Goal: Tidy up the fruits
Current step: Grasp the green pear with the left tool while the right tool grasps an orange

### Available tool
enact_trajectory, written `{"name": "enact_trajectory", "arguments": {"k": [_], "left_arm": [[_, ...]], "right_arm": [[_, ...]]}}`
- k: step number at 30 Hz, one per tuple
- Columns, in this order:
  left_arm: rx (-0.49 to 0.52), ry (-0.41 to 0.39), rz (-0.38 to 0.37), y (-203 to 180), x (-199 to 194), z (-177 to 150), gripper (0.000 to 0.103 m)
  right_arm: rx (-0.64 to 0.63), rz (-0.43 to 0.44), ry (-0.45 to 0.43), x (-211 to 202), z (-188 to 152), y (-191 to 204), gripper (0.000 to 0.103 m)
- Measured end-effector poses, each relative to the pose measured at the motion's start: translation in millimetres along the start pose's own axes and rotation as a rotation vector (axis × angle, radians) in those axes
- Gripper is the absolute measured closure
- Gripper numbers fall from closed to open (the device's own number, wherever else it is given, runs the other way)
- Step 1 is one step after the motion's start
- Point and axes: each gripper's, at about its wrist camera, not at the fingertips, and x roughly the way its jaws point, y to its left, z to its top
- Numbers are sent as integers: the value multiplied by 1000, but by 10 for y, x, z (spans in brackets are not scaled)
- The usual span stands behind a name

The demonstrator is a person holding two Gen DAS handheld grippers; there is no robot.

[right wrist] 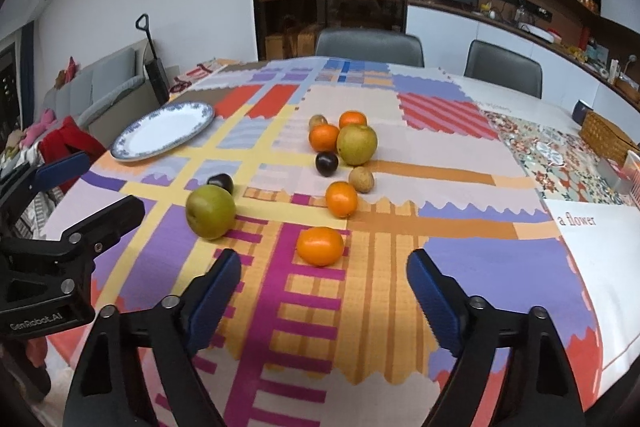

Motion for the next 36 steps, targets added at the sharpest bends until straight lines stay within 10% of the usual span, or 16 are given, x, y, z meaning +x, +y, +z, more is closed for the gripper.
{"name": "enact_trajectory", "arguments": {"k": [36], "left_arm": [[-48,259,-150,-12,967,-22,54]], "right_arm": [[-13,88,187,804,145,-61,63]]}}
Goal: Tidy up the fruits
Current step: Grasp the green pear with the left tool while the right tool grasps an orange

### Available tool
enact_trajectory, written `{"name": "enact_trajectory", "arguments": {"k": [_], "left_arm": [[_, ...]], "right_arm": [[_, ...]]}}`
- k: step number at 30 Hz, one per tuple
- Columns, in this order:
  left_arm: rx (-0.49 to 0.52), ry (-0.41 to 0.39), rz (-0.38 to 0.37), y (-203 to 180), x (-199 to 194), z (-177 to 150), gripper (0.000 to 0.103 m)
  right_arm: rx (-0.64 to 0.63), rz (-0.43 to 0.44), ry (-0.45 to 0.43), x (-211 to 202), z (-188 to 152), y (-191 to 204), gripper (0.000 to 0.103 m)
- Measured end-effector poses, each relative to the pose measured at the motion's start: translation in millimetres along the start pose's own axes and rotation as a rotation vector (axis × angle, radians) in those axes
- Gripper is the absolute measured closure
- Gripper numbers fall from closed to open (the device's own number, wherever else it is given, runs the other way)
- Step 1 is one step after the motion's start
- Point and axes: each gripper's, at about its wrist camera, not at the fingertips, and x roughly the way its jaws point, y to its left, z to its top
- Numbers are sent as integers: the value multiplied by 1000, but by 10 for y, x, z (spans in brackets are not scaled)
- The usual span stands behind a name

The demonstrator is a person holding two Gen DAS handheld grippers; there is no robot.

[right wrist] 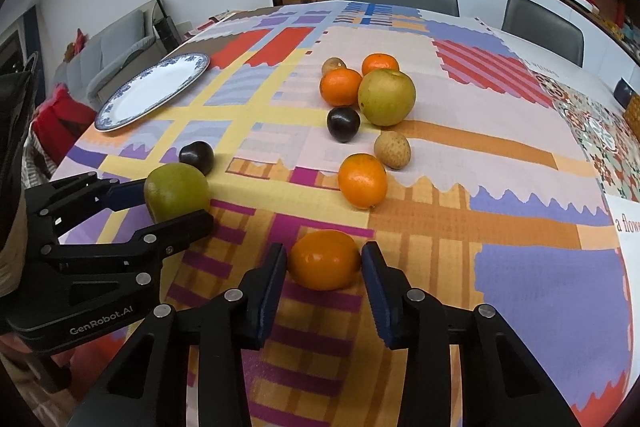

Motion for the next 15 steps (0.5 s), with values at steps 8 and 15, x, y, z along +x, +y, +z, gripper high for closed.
{"name": "enact_trajectory", "arguments": {"k": [8,15], "left_arm": [[-26,-26,15,42,-165,-13,54],[-45,-82,36,105,-429,0,55]], "right_arm": [[-6,19,-18,-81,17,45,63],[-24,49,-66,-277,98,162,63]]}}
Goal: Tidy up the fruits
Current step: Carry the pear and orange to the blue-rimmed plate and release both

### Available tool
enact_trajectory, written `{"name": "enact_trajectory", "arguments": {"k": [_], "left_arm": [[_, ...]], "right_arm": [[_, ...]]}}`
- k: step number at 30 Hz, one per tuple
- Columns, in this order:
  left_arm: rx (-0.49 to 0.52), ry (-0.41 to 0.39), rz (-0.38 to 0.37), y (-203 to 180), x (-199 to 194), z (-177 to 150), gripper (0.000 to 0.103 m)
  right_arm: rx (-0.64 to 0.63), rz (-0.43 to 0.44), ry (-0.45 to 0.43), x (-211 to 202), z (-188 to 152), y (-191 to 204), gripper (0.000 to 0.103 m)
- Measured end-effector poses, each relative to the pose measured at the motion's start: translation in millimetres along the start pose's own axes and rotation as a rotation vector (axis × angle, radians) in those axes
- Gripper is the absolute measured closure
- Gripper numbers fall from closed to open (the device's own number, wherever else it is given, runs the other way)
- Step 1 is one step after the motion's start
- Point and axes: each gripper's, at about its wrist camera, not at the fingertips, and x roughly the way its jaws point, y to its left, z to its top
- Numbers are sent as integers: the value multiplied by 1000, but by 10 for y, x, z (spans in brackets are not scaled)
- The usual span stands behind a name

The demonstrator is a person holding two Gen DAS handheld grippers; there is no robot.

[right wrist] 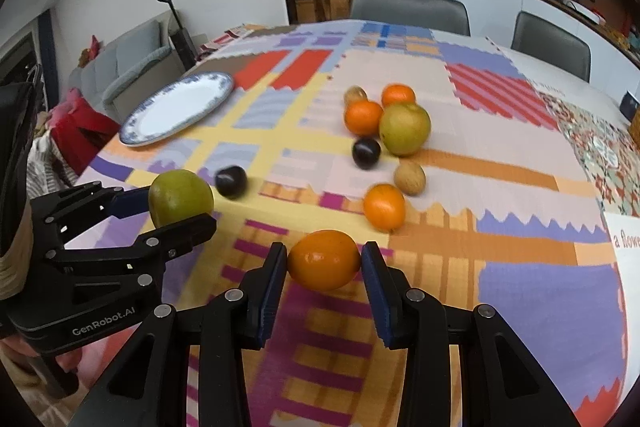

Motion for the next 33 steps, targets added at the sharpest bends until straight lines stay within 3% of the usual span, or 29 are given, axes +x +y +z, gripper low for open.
{"name": "enact_trajectory", "arguments": {"k": [15,33], "left_arm": [[-83,-90,80,490,-434,103,55],[-111,-122,215,1407,-491,247,55]], "right_arm": [[-96,78,-104,-160,404,489,63],[-189,198,-130,213,1057,1291,63]]}}
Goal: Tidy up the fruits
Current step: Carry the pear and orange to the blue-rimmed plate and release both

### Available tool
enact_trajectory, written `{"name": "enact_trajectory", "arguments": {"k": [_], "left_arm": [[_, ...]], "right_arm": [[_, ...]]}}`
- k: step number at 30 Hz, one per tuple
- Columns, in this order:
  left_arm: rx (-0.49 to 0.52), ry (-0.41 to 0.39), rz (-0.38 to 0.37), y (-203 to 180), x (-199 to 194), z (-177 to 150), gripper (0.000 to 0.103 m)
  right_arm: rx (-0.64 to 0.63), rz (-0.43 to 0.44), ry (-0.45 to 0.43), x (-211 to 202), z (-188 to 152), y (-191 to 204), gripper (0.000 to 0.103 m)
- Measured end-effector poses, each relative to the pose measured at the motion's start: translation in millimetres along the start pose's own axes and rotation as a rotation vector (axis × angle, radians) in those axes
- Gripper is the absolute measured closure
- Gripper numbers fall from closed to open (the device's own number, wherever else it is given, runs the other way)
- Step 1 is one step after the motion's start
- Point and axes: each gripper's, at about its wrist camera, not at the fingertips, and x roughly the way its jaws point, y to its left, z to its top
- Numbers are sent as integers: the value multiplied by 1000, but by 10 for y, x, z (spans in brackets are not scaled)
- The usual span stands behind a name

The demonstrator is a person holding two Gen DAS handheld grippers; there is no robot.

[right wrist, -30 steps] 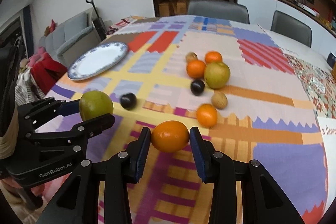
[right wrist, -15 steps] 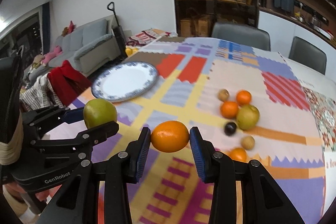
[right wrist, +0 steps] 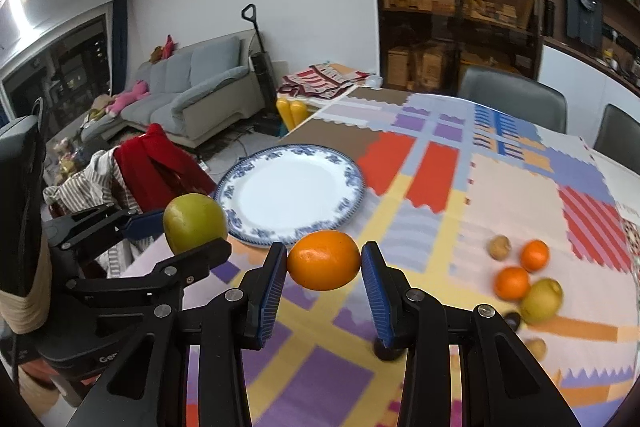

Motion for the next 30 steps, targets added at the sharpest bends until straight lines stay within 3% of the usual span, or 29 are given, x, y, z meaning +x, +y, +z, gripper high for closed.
{"name": "enact_trajectory", "arguments": {"k": [9,22,30], "left_arm": [[-29,52,9,368,372,53,55],[-28,170,-9,709,1036,103,55],[-23,220,-24,751,1239,95,55]], "right_arm": [[-24,35,62,553,248,165,63],[-62,24,244,1511,432,181,63],[-63,24,288,1736,406,142,63]]}}
